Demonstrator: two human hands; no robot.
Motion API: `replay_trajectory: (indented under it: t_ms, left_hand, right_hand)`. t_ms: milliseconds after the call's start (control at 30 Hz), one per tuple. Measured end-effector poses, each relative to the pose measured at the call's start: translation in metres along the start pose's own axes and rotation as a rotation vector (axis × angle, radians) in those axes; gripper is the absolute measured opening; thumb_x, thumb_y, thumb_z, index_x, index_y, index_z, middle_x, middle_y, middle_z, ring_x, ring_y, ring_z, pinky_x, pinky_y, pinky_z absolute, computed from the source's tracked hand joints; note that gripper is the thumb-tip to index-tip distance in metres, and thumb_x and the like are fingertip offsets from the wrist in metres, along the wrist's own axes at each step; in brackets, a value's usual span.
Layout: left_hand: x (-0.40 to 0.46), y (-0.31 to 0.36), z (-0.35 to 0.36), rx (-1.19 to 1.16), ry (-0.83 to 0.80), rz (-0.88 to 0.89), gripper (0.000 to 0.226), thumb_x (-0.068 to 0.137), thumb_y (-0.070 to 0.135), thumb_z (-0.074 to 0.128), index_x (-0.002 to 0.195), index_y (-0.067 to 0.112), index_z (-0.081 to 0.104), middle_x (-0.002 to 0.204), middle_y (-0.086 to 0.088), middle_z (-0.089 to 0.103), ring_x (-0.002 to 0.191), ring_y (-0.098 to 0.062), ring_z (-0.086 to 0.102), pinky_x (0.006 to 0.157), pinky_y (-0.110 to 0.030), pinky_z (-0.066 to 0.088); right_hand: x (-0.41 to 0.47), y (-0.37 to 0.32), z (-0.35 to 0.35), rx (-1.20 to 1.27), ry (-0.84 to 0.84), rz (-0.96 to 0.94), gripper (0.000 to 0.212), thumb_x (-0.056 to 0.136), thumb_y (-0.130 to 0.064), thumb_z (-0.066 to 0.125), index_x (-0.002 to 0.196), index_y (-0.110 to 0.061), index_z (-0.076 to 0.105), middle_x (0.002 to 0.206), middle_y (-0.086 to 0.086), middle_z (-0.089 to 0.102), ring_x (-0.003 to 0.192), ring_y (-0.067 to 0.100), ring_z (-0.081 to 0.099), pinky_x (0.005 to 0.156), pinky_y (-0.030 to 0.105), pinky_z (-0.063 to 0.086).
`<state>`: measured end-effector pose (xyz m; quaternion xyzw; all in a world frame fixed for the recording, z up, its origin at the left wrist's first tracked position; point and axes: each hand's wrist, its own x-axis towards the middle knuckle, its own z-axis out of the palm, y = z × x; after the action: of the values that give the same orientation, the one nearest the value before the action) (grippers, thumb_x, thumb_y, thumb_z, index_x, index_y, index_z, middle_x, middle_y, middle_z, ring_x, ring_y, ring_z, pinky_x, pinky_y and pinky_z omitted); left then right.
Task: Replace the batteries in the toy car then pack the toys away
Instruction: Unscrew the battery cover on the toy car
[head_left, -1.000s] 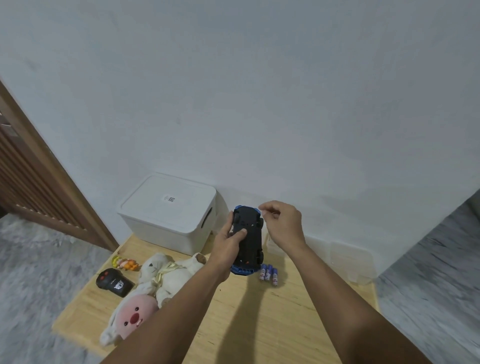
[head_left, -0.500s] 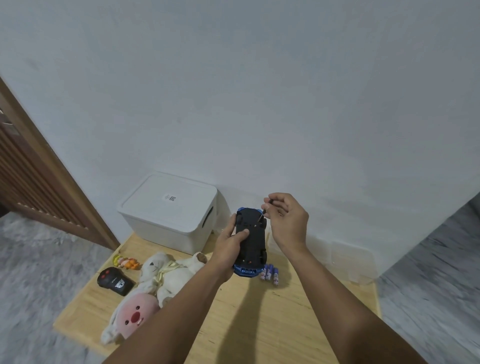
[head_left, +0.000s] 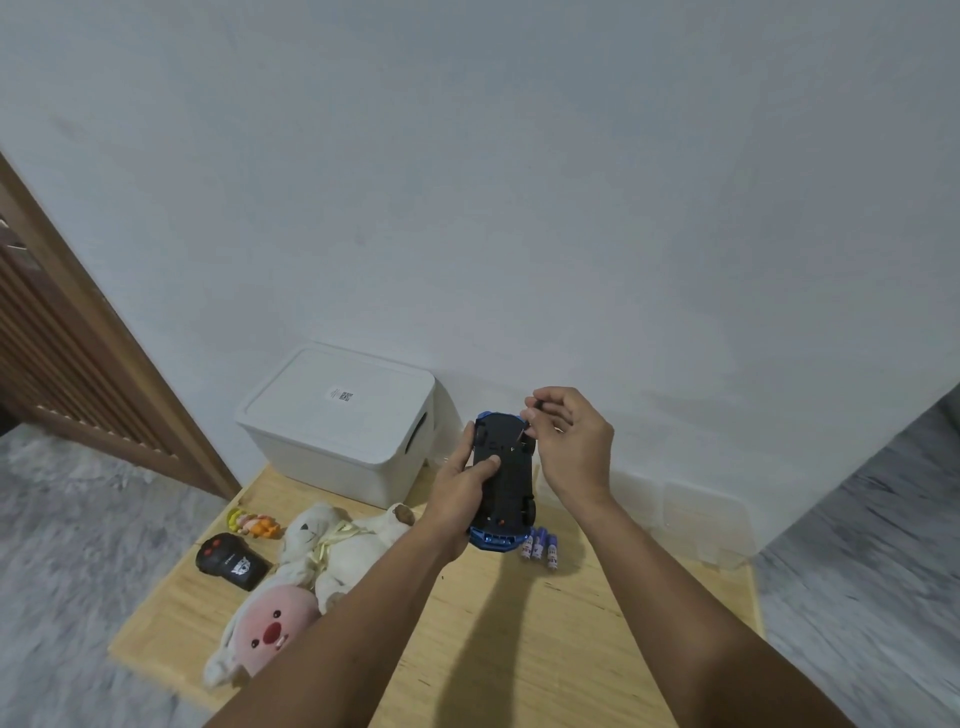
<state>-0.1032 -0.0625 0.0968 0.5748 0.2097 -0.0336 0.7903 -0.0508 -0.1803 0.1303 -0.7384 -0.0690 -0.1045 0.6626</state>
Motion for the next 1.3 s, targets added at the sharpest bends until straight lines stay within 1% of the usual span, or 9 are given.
replay_trajectory:
  t_ms: [367,533,700,767,867,933,1000,1133,1300]
  left_hand:
    - [0.0,-0.001,-0.001,-0.002,0.0,-0.003,0.057,0.096,0.014,0.055,0.144,0.041,0.04,0.109,-0.004,0.073,0.097,-0.031,0.07,0.087,-0.05,0.056]
    - [-0.001,-0.003,0.0,-0.011,-0.002,-0.009,0.056,0.096,0.014,0.055,0.142,0.043,0.041,0.098,0.002,0.074,0.092,-0.028,0.071,0.084,-0.048,0.057]
    - [-0.001,-0.003,-0.002,-0.002,-0.003,-0.015,0.057,0.096,0.014,0.055,0.143,0.043,0.041,0.105,-0.003,0.074,0.093,-0.028,0.072,0.08,-0.044,0.059]
    - [-0.001,-0.003,-0.002,0.003,0.005,-0.016,0.056,0.096,0.014,0.055,0.142,0.043,0.042,0.103,-0.002,0.074,0.093,-0.028,0.072,0.081,-0.045,0.058]
    - [0.0,-0.002,-0.003,0.024,0.005,-0.014,0.057,0.096,0.015,0.056,0.143,0.042,0.04,0.104,-0.001,0.074,0.094,-0.028,0.071,0.084,-0.047,0.057]
    - [0.0,-0.002,-0.003,0.05,0.012,-0.007,0.057,0.096,0.016,0.056,0.144,0.042,0.039,0.104,0.001,0.073,0.094,-0.027,0.071,0.085,-0.046,0.057]
    - [0.0,-0.001,-0.004,0.087,0.023,0.005,0.057,0.096,0.018,0.056,0.144,0.043,0.038,0.106,0.001,0.071,0.096,-0.027,0.07,0.087,-0.046,0.056]
    - [-0.001,-0.005,-0.005,0.165,0.02,0.036,0.057,0.095,0.02,0.055,0.143,0.046,0.037,0.114,-0.003,0.068,0.104,-0.026,0.066,0.092,-0.045,0.055]
    - [-0.004,-0.008,-0.005,0.246,0.024,0.091,0.058,0.097,0.013,0.053,0.145,0.04,0.036,0.111,0.004,0.067,0.103,-0.014,0.064,0.086,-0.026,0.052]
  right_hand:
    - [0.0,0.002,0.001,-0.055,-0.07,-0.008,0.023,0.089,0.001,0.059,0.09,-0.02,0.067,0.088,-0.006,0.07,0.085,0.007,0.07,0.078,0.032,0.059]
    - [0.0,0.001,0.0,-0.114,-0.063,-0.034,0.019,0.085,-0.006,0.067,0.091,-0.024,0.07,0.09,-0.009,0.07,0.08,0.0,0.065,0.072,0.016,0.052]
    - [0.003,0.003,0.002,-0.055,-0.056,0.018,0.023,0.085,0.001,0.063,0.091,-0.021,0.069,0.085,-0.008,0.068,0.08,0.013,0.067,0.072,0.039,0.06]
    - [0.003,0.001,0.002,-0.025,-0.065,0.022,0.025,0.087,0.002,0.059,0.094,-0.021,0.067,0.085,-0.005,0.067,0.084,0.019,0.068,0.073,0.04,0.06]
    - [0.003,-0.001,0.0,-0.044,-0.033,0.013,0.028,0.088,0.001,0.055,0.094,-0.024,0.066,0.088,-0.009,0.067,0.086,0.013,0.066,0.075,0.035,0.058]
    - [0.003,0.001,-0.002,-0.132,-0.038,-0.001,0.027,0.09,-0.002,0.054,0.093,-0.025,0.068,0.092,-0.01,0.067,0.085,0.007,0.063,0.075,0.025,0.052]
    - [0.004,0.006,-0.004,-0.309,-0.134,-0.011,0.023,0.092,-0.007,0.054,0.093,-0.022,0.071,0.097,-0.005,0.068,0.084,0.006,0.061,0.075,0.017,0.046]
    - [0.0,0.017,-0.008,-0.671,-0.362,-0.019,0.017,0.09,-0.017,0.062,0.101,-0.016,0.075,0.1,0.0,0.067,0.084,0.009,0.053,0.076,0.019,0.038]
    - [-0.011,0.02,-0.002,-0.771,-0.346,-0.015,0.016,0.091,-0.024,0.063,0.098,-0.019,0.076,0.096,0.002,0.066,0.09,0.018,0.06,0.075,0.027,0.045]
